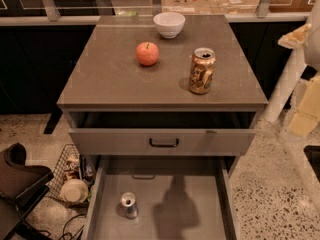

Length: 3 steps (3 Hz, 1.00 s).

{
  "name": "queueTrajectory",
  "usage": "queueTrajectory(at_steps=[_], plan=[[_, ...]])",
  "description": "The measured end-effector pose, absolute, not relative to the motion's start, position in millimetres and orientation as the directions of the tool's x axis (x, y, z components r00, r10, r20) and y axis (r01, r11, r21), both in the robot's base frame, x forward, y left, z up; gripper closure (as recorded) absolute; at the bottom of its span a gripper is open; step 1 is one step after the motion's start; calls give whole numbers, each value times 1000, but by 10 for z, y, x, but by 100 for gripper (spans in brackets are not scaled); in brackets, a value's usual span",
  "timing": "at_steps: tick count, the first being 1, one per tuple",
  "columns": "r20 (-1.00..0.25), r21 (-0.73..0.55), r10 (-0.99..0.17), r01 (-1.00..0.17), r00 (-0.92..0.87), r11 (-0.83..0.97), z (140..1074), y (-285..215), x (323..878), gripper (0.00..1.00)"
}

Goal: Pick redbull can from middle drawer and place on counter

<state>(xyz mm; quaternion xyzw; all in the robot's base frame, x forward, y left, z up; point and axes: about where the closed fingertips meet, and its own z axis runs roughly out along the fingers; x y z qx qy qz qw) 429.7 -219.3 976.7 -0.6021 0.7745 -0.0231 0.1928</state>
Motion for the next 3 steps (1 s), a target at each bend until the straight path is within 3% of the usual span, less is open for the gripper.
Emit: queueTrajectory(at_steps=[3], plan=[[-595, -196, -789, -924, -155, 329, 8853, -2686, 3664, 0]])
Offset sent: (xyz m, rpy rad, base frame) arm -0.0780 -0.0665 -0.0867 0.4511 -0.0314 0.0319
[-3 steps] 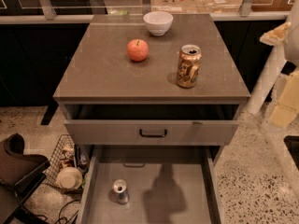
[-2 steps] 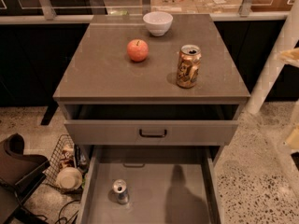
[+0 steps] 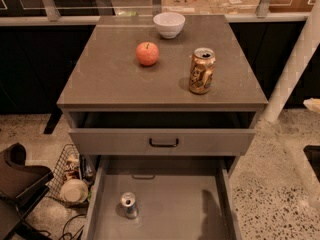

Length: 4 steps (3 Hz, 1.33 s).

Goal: Pick redbull can from middle drawer and place on counter

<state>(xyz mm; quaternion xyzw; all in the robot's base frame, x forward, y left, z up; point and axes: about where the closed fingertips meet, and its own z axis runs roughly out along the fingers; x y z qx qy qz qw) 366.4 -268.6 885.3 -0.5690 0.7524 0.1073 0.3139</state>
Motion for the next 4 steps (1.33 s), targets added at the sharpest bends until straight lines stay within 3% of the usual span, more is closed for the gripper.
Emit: queueTrajectory(at_steps=[2, 4], plan=[[-598, -275, -789, -888, -143, 369, 8239, -2692, 3487, 0], [-642, -214, -744, -888, -185, 406, 7702, -2522, 3417, 0]])
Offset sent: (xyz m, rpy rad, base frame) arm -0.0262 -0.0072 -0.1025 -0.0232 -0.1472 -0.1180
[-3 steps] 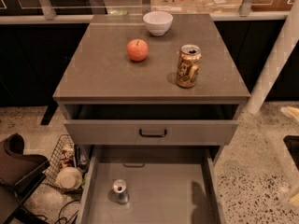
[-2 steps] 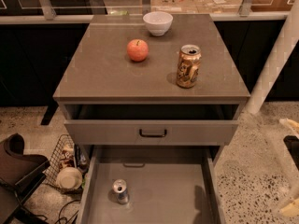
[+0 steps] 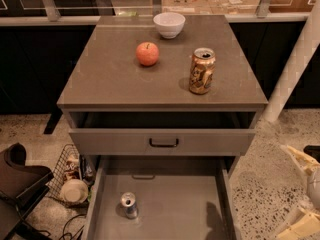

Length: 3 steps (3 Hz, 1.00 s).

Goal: Pick redbull can from middle drawer and place on counter

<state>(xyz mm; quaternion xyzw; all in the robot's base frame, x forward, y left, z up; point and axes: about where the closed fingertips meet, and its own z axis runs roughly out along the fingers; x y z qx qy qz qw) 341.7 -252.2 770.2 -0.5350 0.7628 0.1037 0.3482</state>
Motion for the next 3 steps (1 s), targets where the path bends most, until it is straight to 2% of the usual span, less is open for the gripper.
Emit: queueTrajectory(at_steps=[1, 3], plan=[[-698, -129, -686, -905, -208, 405, 7451, -2391, 3359, 0], [-716, -123, -668, -905, -203, 407, 7342, -2360, 3398, 0]])
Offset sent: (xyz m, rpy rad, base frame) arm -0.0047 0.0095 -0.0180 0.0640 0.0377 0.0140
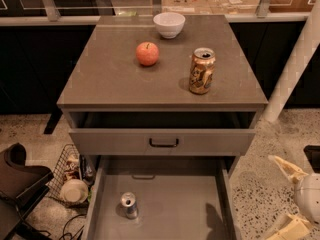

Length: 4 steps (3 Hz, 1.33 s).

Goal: Pick redbull can from middle drawer and place on counter

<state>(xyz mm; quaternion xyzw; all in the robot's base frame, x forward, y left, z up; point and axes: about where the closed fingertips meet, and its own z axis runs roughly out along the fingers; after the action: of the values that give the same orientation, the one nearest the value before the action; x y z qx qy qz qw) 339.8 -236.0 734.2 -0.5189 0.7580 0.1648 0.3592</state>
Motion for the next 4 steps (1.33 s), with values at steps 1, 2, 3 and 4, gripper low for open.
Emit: queueTrajectory(at_steps=[1, 2, 3, 4], plan=[[-762, -102, -617, -903, -199, 417, 7034, -2351, 3443, 0], [-821, -80, -543, -905, -178, 417, 6620, -2298, 3511, 0], [-879, -56, -455, -914, -145, 401, 6130, -2062, 3656, 0], [-883, -42, -443, -912, -158, 409, 5813, -1841, 3767, 0]])
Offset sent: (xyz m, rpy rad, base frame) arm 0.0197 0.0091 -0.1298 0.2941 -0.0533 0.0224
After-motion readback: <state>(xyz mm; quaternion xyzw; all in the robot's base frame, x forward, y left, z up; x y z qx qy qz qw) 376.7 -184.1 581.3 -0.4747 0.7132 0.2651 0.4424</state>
